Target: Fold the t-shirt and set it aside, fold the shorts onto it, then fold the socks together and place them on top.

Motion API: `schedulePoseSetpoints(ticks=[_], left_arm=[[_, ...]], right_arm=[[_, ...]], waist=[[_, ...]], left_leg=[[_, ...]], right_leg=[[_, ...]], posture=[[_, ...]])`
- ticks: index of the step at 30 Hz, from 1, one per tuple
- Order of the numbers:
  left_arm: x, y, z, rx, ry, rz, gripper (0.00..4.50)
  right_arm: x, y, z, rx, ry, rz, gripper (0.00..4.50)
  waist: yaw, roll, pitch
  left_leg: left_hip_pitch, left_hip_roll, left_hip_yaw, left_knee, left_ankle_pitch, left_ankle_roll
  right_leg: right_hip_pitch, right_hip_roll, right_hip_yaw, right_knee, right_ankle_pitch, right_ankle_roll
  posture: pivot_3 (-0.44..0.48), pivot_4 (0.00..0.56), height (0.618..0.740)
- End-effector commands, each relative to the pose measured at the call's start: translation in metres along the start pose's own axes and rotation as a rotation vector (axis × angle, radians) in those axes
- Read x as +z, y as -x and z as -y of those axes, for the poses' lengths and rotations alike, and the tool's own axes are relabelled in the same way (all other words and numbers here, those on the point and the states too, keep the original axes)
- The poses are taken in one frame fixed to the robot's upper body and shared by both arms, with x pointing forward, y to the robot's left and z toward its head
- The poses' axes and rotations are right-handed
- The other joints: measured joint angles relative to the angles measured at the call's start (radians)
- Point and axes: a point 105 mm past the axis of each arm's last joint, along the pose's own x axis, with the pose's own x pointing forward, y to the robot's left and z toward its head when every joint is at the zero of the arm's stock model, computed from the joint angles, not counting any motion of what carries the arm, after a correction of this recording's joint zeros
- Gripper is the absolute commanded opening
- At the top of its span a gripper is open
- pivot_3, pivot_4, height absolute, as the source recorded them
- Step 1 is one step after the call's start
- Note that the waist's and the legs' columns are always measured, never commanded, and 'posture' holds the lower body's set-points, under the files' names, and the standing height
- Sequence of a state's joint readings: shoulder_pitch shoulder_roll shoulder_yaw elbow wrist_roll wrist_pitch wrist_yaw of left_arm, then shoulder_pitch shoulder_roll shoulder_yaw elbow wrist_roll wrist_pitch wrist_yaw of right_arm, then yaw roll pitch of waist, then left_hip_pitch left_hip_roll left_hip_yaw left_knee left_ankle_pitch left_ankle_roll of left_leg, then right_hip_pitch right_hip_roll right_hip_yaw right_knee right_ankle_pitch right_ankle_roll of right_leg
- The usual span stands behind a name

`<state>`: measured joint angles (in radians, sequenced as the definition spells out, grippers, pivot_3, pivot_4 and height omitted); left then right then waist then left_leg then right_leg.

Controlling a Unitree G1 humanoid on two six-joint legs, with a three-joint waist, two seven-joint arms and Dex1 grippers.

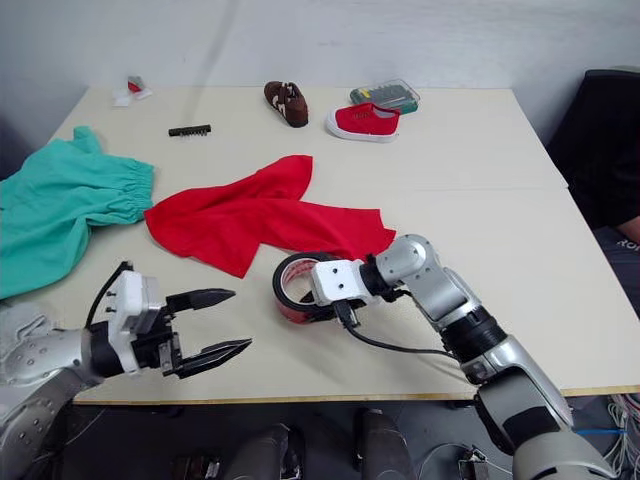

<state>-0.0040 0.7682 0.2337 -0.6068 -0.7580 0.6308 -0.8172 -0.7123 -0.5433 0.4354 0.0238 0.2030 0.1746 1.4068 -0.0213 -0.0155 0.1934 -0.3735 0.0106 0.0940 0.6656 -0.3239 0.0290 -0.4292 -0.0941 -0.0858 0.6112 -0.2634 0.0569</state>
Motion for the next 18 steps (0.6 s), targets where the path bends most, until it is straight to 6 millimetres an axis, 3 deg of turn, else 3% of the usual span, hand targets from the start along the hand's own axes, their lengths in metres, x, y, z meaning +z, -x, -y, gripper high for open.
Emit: schedulePoseSetpoints(ticks=[1, 4, 6, 9, 12, 14, 18], left_arm=[[0.018, -0.016, 0.004, -0.142, 0.027, 0.061, 4.50], [0.030, -0.031, 0.005, -0.252, 0.014, 0.072, 4.50], [0.034, -0.038, 0.007, -0.311, -0.002, 0.070, 4.50], [0.041, -0.053, 0.013, -0.432, -0.027, 0.076, 4.50], [0.045, -0.062, 0.015, -0.500, -0.047, 0.079, 4.50], [0.049, -0.068, 0.015, -0.538, -0.064, 0.085, 4.50], [0.053, -0.075, 0.012, -0.563, -0.087, 0.089, 4.50]], right_arm=[[0.048, 0.045, -0.010, -0.057, -0.028, 0.126, 0.82], [0.051, 0.082, -0.025, -0.169, -0.132, 0.091, 0.77], [0.039, 0.105, -0.030, -0.294, -0.183, 0.013, 0.77], [0.000, 0.165, -0.043, -0.598, -0.308, -0.180, 0.74], [-0.031, 0.203, -0.062, -0.777, -0.389, -0.333, 0.73], [-0.063, 0.231, -0.083, -0.883, -0.435, -0.494, 0.72], [-0.094, 0.255, -0.101, -1.014, -0.493, -0.584, 0.71]], waist=[[0.001, 0.001, 0.001], [0.019, 0.002, 0.001], [0.023, 0.001, 0.001], [0.036, 0.001, 0.001], [0.046, 0.001, 0.001], [0.045, 0.001, 0.001], [0.040, 0.001, 0.001]], left_leg=[[0.000, 0.000, 0.000, 0.000, 0.000, 0.000], [-0.001, 0.000, 0.000, 0.001, 0.000, 0.000], [0.000, 0.000, -0.001, 0.000, 0.000, 0.000], [-0.001, -0.001, 0.000, 0.000, 0.000, 0.000], [-0.001, -0.001, 0.003, 0.001, 0.001, 0.002], [0.000, -0.002, 0.004, 0.001, 0.001, 0.003], [0.002, -0.002, 0.007, 0.002, 0.003, 0.003]], right_leg=[[0.000, 0.000, 0.000, 0.000, 0.000, 0.000], [0.000, 0.000, -0.001, 0.000, 0.000, 0.001], [0.001, 0.000, -0.001, -0.002, 0.000, 0.001], [0.001, 0.000, -0.001, -0.003, 0.000, 0.001], [0.001, 0.001, 0.000, -0.002, 0.001, 0.002], [0.001, 0.002, 0.002, -0.001, 0.001, 0.003], [0.001, 0.003, 0.005, 0.000, 0.002, 0.004]], posture=[[0.000, 0.150, 0.740], [0.000, 0.150, 0.740], [0.000, 0.150, 0.740], [0.000, 0.150, 0.740], [0.000, 0.150, 0.740], [0.000, 0.150, 0.740], [0.000, 0.150, 0.740]])
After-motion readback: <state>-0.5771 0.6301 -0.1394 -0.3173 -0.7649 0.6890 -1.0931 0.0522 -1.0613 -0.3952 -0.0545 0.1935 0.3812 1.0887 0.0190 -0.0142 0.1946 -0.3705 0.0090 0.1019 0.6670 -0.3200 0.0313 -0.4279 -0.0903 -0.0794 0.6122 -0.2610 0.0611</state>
